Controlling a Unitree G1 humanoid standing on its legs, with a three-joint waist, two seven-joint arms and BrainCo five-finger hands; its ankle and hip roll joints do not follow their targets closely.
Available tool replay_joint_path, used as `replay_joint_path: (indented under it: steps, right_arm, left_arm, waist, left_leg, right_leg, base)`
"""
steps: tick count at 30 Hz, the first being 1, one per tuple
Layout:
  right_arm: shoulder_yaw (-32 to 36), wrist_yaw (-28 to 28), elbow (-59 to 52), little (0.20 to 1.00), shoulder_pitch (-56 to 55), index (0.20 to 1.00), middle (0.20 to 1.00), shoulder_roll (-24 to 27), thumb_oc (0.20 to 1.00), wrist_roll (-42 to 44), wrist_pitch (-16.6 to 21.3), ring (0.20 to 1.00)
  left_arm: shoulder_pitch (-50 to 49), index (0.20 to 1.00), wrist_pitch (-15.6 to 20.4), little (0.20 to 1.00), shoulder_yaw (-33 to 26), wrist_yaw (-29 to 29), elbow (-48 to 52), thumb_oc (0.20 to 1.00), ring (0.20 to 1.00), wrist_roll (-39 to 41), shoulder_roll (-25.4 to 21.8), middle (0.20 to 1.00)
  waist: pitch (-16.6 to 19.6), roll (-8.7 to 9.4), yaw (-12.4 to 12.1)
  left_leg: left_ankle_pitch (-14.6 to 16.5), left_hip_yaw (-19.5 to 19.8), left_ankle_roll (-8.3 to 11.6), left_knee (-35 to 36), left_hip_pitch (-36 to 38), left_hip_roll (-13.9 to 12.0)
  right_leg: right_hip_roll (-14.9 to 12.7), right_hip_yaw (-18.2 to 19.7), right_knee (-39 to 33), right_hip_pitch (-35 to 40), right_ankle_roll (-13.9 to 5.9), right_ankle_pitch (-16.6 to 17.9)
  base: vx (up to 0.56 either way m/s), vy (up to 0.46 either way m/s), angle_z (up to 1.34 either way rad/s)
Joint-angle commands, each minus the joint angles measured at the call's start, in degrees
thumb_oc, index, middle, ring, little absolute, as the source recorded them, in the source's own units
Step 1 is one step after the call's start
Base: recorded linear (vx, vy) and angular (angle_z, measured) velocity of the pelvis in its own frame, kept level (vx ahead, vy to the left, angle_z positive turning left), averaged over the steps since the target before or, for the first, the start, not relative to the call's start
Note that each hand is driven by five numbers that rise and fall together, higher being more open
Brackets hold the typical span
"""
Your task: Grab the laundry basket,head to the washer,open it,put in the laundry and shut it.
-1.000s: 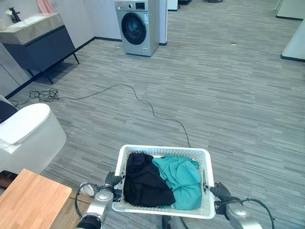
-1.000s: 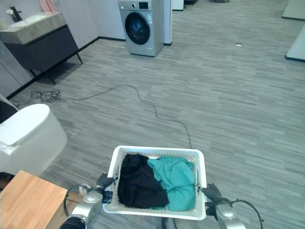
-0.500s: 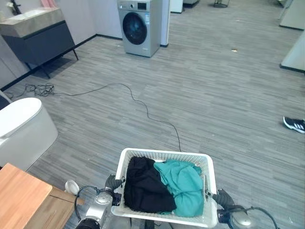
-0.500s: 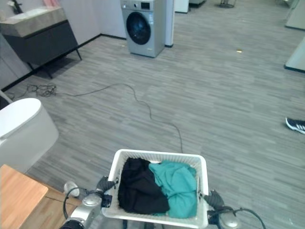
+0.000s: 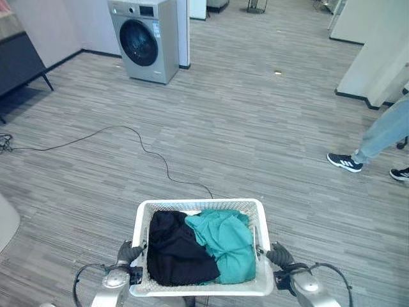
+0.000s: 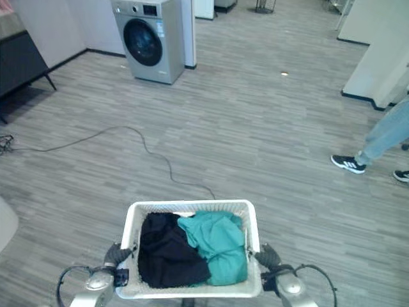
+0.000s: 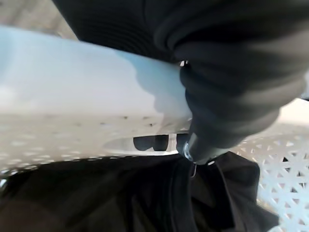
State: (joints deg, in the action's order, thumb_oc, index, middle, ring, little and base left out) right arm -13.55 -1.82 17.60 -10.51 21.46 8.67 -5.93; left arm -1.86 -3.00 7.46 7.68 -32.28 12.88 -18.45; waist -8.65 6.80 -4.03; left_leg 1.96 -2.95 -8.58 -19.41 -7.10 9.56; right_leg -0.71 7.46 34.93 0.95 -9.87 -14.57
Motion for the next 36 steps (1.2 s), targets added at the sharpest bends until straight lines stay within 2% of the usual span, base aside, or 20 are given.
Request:
replay_joint_path:
  steps: [1, 4, 7, 9, 10, 11, 12, 13, 14, 15, 16, 17, 18, 19, 21, 25, 36]
  right_arm:
    - [3.57, -6.45, -6.13, 0.200, 5.41, 0.200, 0.200, 0.61, 0.200, 5.39, 4.53, 0.200]
    - [3.41, -6.44, -6.18, 0.200, 5.49, 0.200, 0.200, 0.13, 0.200, 5.34, 4.38, 0.200]
    - [2.99, -7.18, -6.99, 0.200, 4.92, 0.200, 0.200, 0.07, 0.200, 4.87, 3.96, 0.200]
    - [2.78, -6.71, -7.22, 0.200, 5.62, 0.200, 0.200, 0.53, 0.200, 4.71, 4.19, 0.200]
    - [2.87, -6.62, -7.31, 0.200, 5.58, 0.200, 0.200, 0.60, 0.200, 4.89, 4.32, 0.200]
    - [2.99, -6.67, -7.39, 0.200, 5.27, 0.200, 0.200, 0.72, 0.200, 4.72, 4.37, 0.200]
    - [2.98, -6.68, -7.42, 0.200, 5.26, 0.200, 0.200, 0.75, 0.200, 4.71, 4.35, 0.200]
    - [2.86, -6.81, -7.41, 0.200, 4.81, 0.200, 0.200, 0.81, 0.200, 4.78, 4.25, 0.200]
    - [3.09, -6.90, -7.46, 0.200, 4.59, 0.200, 0.200, 1.21, 0.200, 5.70, 4.26, 0.200]
    - [3.60, -6.83, -7.70, 0.200, 4.49, 0.200, 0.200, 1.93, 0.200, 5.69, 4.71, 0.200]
    - [4.62, -6.03, -8.53, 0.200, 3.92, 0.200, 0.200, 2.33, 0.200, 5.74, 4.72, 0.200]
    - [4.03, -5.70, -7.79, 0.200, 3.68, 0.200, 0.200, 2.07, 0.200, 6.89, 4.39, 0.200]
    - [4.07, -5.69, -7.74, 0.200, 3.68, 0.200, 0.200, 2.06, 0.200, 6.92, 4.44, 0.200]
    - [3.71, -5.76, -8.14, 0.200, 3.27, 0.200, 0.200, 2.73, 0.200, 6.61, 4.34, 0.200]
    - [4.49, -6.68, -8.76, 0.200, 2.17, 0.200, 0.200, 3.25, 0.200, 7.61, 3.94, 0.200]
    - [5.15, -5.74, -8.41, 0.200, 2.48, 0.200, 0.200, 3.96, 0.200, 8.30, 4.28, 0.200]
    - [4.97, -5.61, -8.32, 0.200, 1.01, 0.200, 0.200, 3.30, 0.200, 8.58, 3.84, 0.200]
  left_arm:
    - [2.39, 0.200, 2.88, 0.200, -2.15, -3.92, 4.29, 0.200, 0.200, 2.77, -3.16, 0.200]
    - [2.60, 0.200, 2.73, 0.200, -1.92, -3.95, 4.32, 0.200, 0.200, 2.72, -3.04, 0.200]
    - [2.04, 0.200, 2.00, 0.200, -1.36, -4.85, 4.36, 0.200, 0.200, 2.15, -3.01, 0.200]
    - [2.26, 0.200, 1.77, 0.200, -0.83, -4.93, 4.31, 0.200, 0.200, 1.53, -2.70, 0.200]
    - [2.65, 0.200, 1.70, 0.200, -0.20, -4.95, 3.87, 0.200, 0.200, 1.28, -2.56, 0.200]
    - [3.17, 0.200, 1.63, 0.200, -0.03, -4.76, 2.90, 0.200, 0.200, 0.89, -2.24, 0.200]
    - [3.24, 0.200, 1.70, 0.200, -0.03, -4.75, 2.77, 0.200, 0.200, 0.87, -2.19, 0.200]
    - [4.47, 0.200, 1.79, 0.200, -0.13, -4.65, 1.16, 0.200, 0.200, 1.89, -1.97, 0.200]
    - [5.05, 0.200, 2.12, 0.200, -0.03, -4.34, 0.80, 0.200, 0.200, 2.72, -2.07, 0.200]
    - [6.94, 0.200, 2.55, 0.200, 0.77, -3.75, 0.56, 0.200, 0.200, 2.59, -1.99, 0.200]
    - [7.22, 0.200, 2.52, 0.200, 0.73, -2.73, 0.88, 0.200, 0.200, 1.69, -2.33, 0.200]
    - [7.58, 0.200, 1.86, 0.200, 1.71, -3.66, -0.93, 0.200, 0.200, 2.19, -1.35, 0.200]
    - [7.67, 0.200, 1.94, 0.200, 1.79, -3.67, -1.06, 0.200, 0.200, 2.21, -1.34, 0.200]
    - [9.16, 0.200, 2.36, 0.200, 2.17, -3.41, -1.80, 0.200, 0.200, 2.54, -0.77, 0.200]
    - [9.20, 0.200, 2.79, 0.200, 1.99, -3.21, -1.67, 0.200, 0.200, 3.76, -0.32, 0.200]
    - [9.34, 0.200, 2.68, 0.200, 2.58, -3.27, -0.95, 0.200, 0.200, 4.18, -0.40, 0.200]
    - [9.44, 0.200, 2.46, 0.200, 3.67, -3.22, -2.44, 0.200, 0.200, 3.69, 0.41, 0.200]
  waist:
    - [-1.08, -2.03, -2.90]
    - [-1.27, -2.25, -2.75]
    - [-1.42, -2.76, -2.56]
    - [-2.99, -4.15, -1.77]
    - [-3.59, -4.89, -0.89]
    - [-3.89, -5.02, 0.00]
    - [-4.14, -4.58, 0.53]
    - [-4.92, -4.20, 2.60]
    - [-4.97, -3.89, 3.20]
    - [-5.47, -3.44, 4.12]
    - [-5.31, -2.65, 3.90]
    - [-5.08, -2.27, 2.87]
    - [-5.39, -2.30, 2.79]
    - [-5.27, -2.23, 1.86]
    - [-4.62, -1.95, 1.45]
    - [-3.74, -1.56, 1.50]
    - [-2.11, -1.95, 3.00]
  left_leg:
    - [-3.72, -0.31, 4.68, 12.11, -2.86, -3.08]
    - [-2.88, 0.57, 4.19, 12.68, -1.41, -2.99]
    - [-1.13, 3.25, 2.75, 13.83, 1.92, -2.77]
    - [-0.93, 4.57, 2.20, 13.84, 3.94, -4.22]
    - [-0.89, 5.64, 2.19, 14.20, 4.95, -4.89]
    - [-0.88, 5.98, 2.33, 14.72, 6.17, -5.02]
    - [-0.85, 6.42, 2.27, 14.85, 6.52, -4.42]
    - [-0.70, 6.15, 3.25, 17.47, 10.52, -4.89]
    - [-0.26, 6.50, 4.24, 17.86, 10.99, -4.76]
    - [0.32, 7.59, 5.57, 17.31, 10.97, -4.29]
    - [0.29, 8.76, 6.18, 15.30, 10.01, -3.58]
    - [-0.64, 7.45, 7.07, 14.01, 8.40, -3.97]
    - [-0.41, 7.44, 7.06, 13.75, 8.65, -3.97]
    - [-2.18, 6.49, 8.01, 12.50, 7.12, -4.30]
    - [-3.62, 7.31, 8.68, 11.91, 6.19, -4.05]
    - [-2.88, 8.05, 9.07, 11.67, 5.58, -4.16]
    - [-1.83, 9.47, 9.04, 14.31, 7.72, -4.70]
  right_leg:
    - [0.31, 0.24, -7.96, 8.65, -5.09, 25.71]
    - [0.71, -0.64, -4.56, 6.82, -5.13, 26.60]
    - [1.77, -2.53, 4.50, 2.88, -4.72, 27.79]
    - [4.49, -4.47, 14.22, -4.39, -3.70, 27.60]
    - [6.57, -4.71, 15.18, -7.68, -3.31, 24.90]
    - [6.48, -5.62, 12.91, -10.52, -2.36, 22.26]
    - [5.83, -5.98, 13.46, -10.28, -2.34, 21.51]
    - [1.39, -7.46, -1.00, -12.75, -0.21, 17.19]
    - [0.51, -7.20, -11.86, -12.17, 0.18, 16.57]
    - [-0.18, -5.41, -23.10, -12.01, 0.19, 16.79]
    - [-0.51, -4.10, -24.90, -8.17, 0.33, 16.21]
    - [-1.31, -5.01, -27.71, -4.94, 0.56, 15.10]
    - [-1.31, -5.03, -28.16, -4.35, 0.54, 15.21]
    - [-0.93, -4.62, -31.12, -1.25, 2.25, 14.40]
    - [-1.32, -6.26, -34.65, 1.27, 2.73, 15.25]
    - [-1.20, -7.60, -37.88, 4.08, 3.48, 15.23]
    - [-0.65, -8.46, -37.68, 4.83, 4.22, 14.32]
  base:
    - [0.26, 0.062, 0.59]
    - [0.22, 0.053, 0.44]
    - [0.23, 0.111, 0.13]
    - [0.09, 0.079, 0.14]
    - [0.10, 0.063, 0.16]
    - [0.09, 0.027, 0.11]
    - [0.21, -0.011, 0.23]
    - [0.24, -0.080, 0.28]
    - [0.30, -0.137, 0.32]
    - [0.16, -0.168, 0.07]
    - [0.05, -0.158, 0.10]
    - [-0.02, -0.092, 0.28]
    - [-0.10, -0.096, 0.75]
    - [-0.07, -0.099, 0.91]
    - [-0.03, -0.111, 0.43]
    - [0.02, -0.075, 0.05]
    - [0.03, -0.028, -0.01]
